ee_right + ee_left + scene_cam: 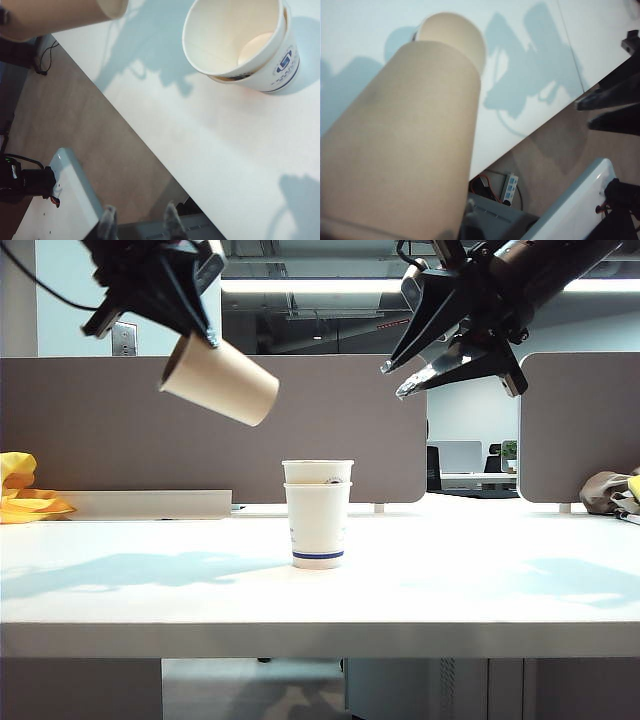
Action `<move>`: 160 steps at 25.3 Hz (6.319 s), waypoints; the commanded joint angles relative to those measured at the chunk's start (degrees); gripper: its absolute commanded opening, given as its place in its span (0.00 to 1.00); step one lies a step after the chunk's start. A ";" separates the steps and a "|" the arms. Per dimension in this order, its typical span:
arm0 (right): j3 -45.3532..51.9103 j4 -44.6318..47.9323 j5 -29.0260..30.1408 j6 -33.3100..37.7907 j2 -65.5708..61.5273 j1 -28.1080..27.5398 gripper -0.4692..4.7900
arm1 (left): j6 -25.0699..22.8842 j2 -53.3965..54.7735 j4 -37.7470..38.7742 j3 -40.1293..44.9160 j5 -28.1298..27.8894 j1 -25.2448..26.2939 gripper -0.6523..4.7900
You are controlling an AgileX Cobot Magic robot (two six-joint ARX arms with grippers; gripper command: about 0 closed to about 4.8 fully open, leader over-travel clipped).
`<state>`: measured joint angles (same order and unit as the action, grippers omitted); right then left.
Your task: Pick up all the paper cups on the table one by one and stack them together.
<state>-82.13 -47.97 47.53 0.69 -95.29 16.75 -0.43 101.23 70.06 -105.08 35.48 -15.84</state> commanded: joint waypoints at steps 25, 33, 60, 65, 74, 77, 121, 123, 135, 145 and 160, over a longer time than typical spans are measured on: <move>-0.26 19.12 -0.04 10.95 -0.96 1.07 0.33 | 10.97 8.76 -7.52 -7.02 3.80 -3.26 0.11; -0.26 32.85 -4.42 14.16 -4.50 1.57 0.33 | 10.99 9.01 -7.54 -7.02 4.35 -4.72 0.11; -0.28 40.57 -0.02 20.79 -11.17 3.54 0.33 | 10.95 11.15 -7.56 -8.15 7.19 -6.40 0.11; -0.28 40.54 -0.02 20.76 -11.58 3.80 0.31 | 10.95 11.15 -8.31 -8.28 7.19 -6.40 0.11; -0.28 40.46 0.00 20.79 -11.61 3.80 0.31 | 11.65 11.15 -11.45 -8.39 7.39 -6.40 0.11; -0.28 40.48 0.00 20.79 -11.65 3.80 0.31 | 12.57 11.15 -12.72 -8.39 7.39 -6.40 0.12; -0.85 40.22 0.76 21.24 -11.65 3.56 0.31 | 13.14 11.15 -15.37 -8.41 5.66 -6.38 0.15; -1.53 40.24 1.55 21.38 -11.63 3.26 0.31 | 13.14 11.15 -15.61 -8.41 5.60 -6.38 0.15; -4.68 38.73 4.13 21.86 -11.54 2.01 0.31 | 14.01 11.50 -16.57 -8.39 5.25 -6.32 0.15; -4.70 37.86 3.72 21.77 -11.54 1.57 0.31 | 13.94 11.76 -16.61 -8.39 4.74 -5.53 0.16; -4.74 23.78 -0.04 12.07 -9.92 -2.25 0.39 | 5.35 11.43 -2.56 -8.31 -5.42 -0.74 0.28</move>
<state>-86.54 -24.56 47.31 13.19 -106.32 14.87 5.15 113.25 67.22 -113.19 29.76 -17.21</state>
